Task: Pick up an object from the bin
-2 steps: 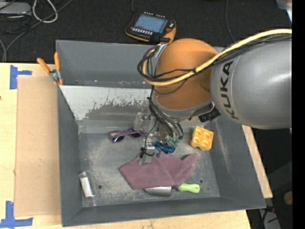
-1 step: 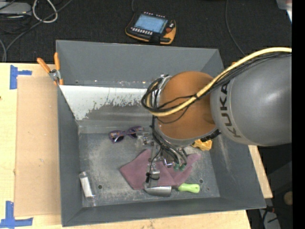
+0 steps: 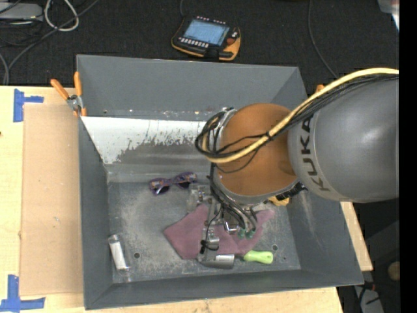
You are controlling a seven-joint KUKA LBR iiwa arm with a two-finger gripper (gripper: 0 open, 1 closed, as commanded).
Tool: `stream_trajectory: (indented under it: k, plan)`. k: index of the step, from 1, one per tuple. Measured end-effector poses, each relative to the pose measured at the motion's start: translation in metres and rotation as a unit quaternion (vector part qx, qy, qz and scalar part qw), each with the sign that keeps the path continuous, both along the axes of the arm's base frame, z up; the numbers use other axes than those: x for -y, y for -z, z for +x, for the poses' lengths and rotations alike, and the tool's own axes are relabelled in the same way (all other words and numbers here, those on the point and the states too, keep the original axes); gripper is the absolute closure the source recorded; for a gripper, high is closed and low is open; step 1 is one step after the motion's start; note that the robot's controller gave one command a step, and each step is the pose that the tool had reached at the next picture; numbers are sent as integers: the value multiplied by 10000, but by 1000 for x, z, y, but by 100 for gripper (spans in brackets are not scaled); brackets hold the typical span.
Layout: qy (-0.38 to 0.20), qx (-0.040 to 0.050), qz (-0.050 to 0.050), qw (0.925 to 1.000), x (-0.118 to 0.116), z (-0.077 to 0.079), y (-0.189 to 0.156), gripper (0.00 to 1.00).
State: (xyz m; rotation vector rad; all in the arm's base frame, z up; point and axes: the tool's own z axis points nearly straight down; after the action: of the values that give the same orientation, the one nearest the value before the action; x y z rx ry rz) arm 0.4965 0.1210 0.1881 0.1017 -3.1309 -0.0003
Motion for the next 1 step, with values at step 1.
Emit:
stream_trajectory:
  k: [1]
  plan:
    - [-395, 14, 5, 9992, 33, -16, 94, 0]
